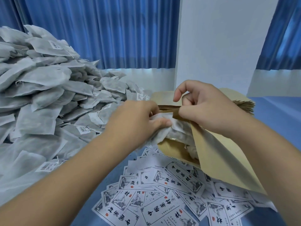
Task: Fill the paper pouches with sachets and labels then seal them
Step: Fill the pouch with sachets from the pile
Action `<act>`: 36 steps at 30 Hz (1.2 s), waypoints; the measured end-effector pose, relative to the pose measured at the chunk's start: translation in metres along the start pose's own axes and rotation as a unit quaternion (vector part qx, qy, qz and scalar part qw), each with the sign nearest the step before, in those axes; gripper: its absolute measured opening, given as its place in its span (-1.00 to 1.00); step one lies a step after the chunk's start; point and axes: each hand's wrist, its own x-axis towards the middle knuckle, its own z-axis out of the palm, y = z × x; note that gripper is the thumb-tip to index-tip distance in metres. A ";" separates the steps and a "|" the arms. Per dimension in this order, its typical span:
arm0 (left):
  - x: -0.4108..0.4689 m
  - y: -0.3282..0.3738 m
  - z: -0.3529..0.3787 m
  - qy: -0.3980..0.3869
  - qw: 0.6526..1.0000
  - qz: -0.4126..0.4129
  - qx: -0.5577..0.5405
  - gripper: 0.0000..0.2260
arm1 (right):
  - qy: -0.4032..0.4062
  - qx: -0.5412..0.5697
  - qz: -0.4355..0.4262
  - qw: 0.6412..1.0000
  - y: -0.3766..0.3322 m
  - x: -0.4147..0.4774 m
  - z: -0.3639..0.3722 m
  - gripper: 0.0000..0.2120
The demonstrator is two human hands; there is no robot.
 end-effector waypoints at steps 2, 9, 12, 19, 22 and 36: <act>-0.008 -0.003 0.007 0.006 1.000 0.014 0.023 -0.67 | -0.002 -0.002 0.000 1.000 0.001 0.000 0.001 -0.77; -0.027 -0.005 0.017 -0.068 0.965 0.235 0.092 -0.59 | -0.011 -0.008 0.000 1.000 0.006 0.001 0.005 -0.80; -0.031 -0.009 0.022 -0.174 0.952 0.220 0.121 -0.64 | -0.009 -0.015 0.001 1.000 0.006 0.001 0.005 -0.78; -0.043 -0.025 0.009 -0.367 0.919 0.119 -0.078 -0.39 | -0.010 -0.014 -0.006 1.000 0.004 0.001 0.005 -0.80; -0.039 -0.034 -0.002 -0.316 0.934 0.080 -0.147 -0.40 | -0.002 -0.018 -0.006 1.000 0.003 0.000 0.003 -0.78; -0.026 -0.084 -0.024 -0.353 0.928 -0.058 -0.103 -0.84 | 0.000 -0.017 -0.001 1.000 0.001 -0.001 0.003 -0.78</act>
